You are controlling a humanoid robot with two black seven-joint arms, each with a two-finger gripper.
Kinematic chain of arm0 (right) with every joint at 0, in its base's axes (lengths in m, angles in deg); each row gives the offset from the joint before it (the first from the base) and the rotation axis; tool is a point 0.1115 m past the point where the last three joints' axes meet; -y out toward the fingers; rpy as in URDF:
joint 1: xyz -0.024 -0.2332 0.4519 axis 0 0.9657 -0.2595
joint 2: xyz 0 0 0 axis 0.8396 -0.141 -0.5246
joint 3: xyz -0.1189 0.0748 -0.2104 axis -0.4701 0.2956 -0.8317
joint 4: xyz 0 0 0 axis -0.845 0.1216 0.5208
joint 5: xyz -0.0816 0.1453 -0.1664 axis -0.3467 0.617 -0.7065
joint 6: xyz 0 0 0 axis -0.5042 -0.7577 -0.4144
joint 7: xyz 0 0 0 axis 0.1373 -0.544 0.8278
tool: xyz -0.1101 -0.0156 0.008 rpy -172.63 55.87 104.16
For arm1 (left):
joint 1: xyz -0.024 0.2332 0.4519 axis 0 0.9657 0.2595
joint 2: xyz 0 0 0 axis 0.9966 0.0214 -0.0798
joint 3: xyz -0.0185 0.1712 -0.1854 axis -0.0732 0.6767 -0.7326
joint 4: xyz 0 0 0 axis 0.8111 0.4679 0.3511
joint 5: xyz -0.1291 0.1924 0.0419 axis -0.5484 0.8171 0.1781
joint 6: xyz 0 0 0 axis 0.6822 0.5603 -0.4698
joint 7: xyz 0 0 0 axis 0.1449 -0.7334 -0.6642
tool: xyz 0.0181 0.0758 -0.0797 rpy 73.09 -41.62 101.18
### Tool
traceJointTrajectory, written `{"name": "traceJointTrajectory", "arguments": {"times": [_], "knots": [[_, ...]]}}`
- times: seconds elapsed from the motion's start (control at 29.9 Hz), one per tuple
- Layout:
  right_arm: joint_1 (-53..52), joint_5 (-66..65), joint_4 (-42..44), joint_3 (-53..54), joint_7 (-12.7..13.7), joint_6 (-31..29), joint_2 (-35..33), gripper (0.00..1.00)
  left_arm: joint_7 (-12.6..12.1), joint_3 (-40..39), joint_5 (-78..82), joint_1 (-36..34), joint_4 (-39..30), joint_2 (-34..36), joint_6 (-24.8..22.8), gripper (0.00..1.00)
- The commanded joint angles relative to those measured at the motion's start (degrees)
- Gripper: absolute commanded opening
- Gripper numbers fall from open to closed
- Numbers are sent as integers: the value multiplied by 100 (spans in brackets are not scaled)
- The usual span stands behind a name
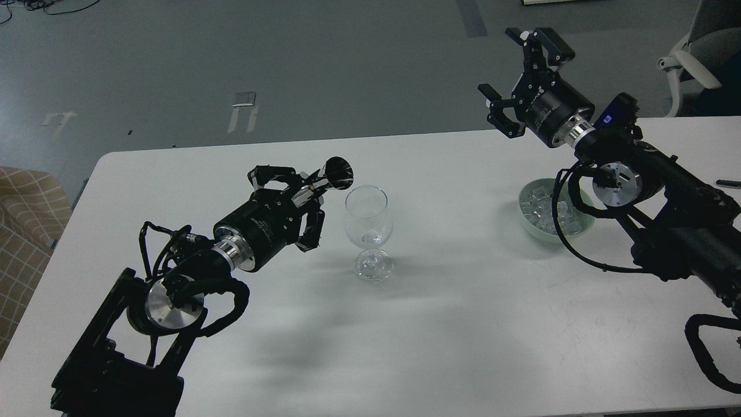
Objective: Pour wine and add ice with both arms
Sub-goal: 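Position the jigger just above the wine glass rim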
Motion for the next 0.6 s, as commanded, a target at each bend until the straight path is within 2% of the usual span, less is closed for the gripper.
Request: {"name": "traceJointTrajectory", "arguments": {"times": [0.0,0.57], "knots": [[0,0,0,1,-1,0,12,100,0,156,156,2,-10,28,-9,13],[18,0,9,-8,-1,0,20,100,18,358,771,-42,-71,-7,-44,13]]}}
